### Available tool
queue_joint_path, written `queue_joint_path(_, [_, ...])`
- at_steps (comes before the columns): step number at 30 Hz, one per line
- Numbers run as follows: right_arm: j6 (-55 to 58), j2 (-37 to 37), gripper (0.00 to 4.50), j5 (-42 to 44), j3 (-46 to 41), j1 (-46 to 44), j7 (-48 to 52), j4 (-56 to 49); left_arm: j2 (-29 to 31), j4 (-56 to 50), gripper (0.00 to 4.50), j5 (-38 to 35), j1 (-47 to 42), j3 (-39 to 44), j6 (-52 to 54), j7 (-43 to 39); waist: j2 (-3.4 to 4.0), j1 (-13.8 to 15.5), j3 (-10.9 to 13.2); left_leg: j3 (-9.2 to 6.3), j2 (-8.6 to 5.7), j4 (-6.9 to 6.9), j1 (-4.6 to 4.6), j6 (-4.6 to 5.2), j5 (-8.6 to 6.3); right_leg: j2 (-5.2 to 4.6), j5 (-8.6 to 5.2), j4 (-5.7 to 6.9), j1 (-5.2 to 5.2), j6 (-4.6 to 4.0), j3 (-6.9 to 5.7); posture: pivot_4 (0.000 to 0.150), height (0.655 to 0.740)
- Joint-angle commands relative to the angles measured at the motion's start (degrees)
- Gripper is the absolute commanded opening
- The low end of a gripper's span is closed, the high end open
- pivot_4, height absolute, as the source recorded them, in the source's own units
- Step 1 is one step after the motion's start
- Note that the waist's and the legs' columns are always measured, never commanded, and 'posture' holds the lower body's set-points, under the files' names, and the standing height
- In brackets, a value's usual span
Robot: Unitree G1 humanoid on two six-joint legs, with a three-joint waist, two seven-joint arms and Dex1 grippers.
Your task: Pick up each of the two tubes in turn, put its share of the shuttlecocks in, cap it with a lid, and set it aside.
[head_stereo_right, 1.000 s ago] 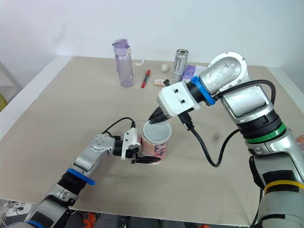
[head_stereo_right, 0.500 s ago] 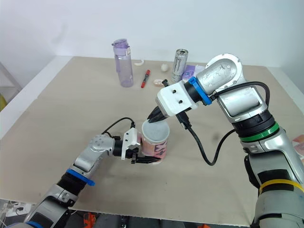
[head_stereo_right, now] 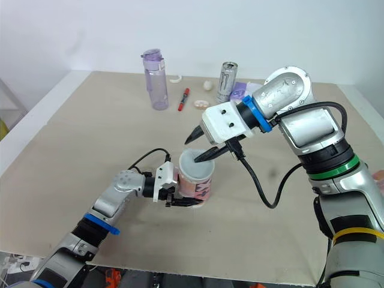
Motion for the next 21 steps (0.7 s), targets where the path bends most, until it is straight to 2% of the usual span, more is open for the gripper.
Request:
queue_joint_path(1, [5.35,-0.18,2.08,4.16,-6.07,-1.44,0.97,-1.04,1.04,2.48,2.75,1.5,1.04,-0.62,1.63,0.47,0.0,0.0,0.0,0.0,0.0,0.0,-0.01,0.0,0.0,0.0,0.0,0.0,0.0,0.0,0.0,0.15,0.74])
queue_joint_path(7, [21.74,-1.14,2.08,13.96,-13.11,0.93,-3.23,-4.23,1.16,2.67,2.75,1.46,0.73,-0.3,1.49,0.57,-0.01,0.01,0.01,-0.03,0.0,0.0,-0.02,0.0,0.0,-0.02,0.01,0.0,-0.01,-0.02,0.0,0.15,0.74])
queue_joint_path(10, [26.65,-1.1,1.56,15.63,-13.61,4.27,-5.49,-7.86,1.1,2.71,2.75,1.37,0.55,-0.29,1.49,0.47,-0.02,0.02,0.01,-0.09,0.03,-0.03,-0.01,0.0,0.0,-0.03,0.02,-0.01,-0.03,-0.06,0.01,0.15,0.74])
queue_joint_path(12, [28.52,-1.35,0.81,15.16,-13.13,5.8,-6.41,-9.71,1.03,2.82,2.75,1.35,0.44,-0.33,1.45,0.43,-0.08,0.0,-0.03,-0.11,0.04,-0.05,-0.01,0.0,0.0,-0.03,0.0,-0.01,-0.01,-0.08,-0.02,0.15,0.74])
queue_joint_path(13, [29.5,-1.42,0.28,14.96,-12.93,6.69,-7.11,-10.73,0.98,2.91,2.75,1.33,0.34,-0.33,1.44,0.41,-0.08,0.0,-0.03,-0.11,0.05,-0.06,0.0,-0.01,-0.01,-0.03,-0.01,-0.01,-0.02,-0.09,-0.02,0.15,0.74])
queue_joint_path(14, [30.19,-1.47,0.16,14.79,-12.76,7.36,-7.68,-11.38,0.94,2.97,2.75,1.33,0.25,-0.33,1.43,0.39,-0.06,-0.02,-0.02,-0.11,0.05,-0.06,0.0,-0.01,-0.01,-0.03,-0.01,-0.01,-0.02,-0.09,-0.02,0.15,0.74])
queue_joint_path(18, [31.05,-1.17,0.07,12.75,-11.29,9.05,-8.94,-12.48,0.92,3.29,2.75,1.33,-0.03,-0.24,1.29,0.35,-0.08,-0.06,-0.02,-0.08,0.02,-0.05,-0.02,0.0,0.0,-0.02,-0.06,-0.01,-0.07,0.05,0.0,0.15,0.74])
queue_joint_path(21, [29.28,-1.5,0.07,7.87,-7.76,10.33,-9.22,-12.23,0.85,3.5,2.75,1.37,-0.18,-0.22,1.16,0.42,-0.09,-0.06,-0.02,-0.07,0.02,-0.05,-0.02,0.0,0.0,-0.02,-0.2,-0.01,-0.06,0.28,-0.01,0.15,0.74])
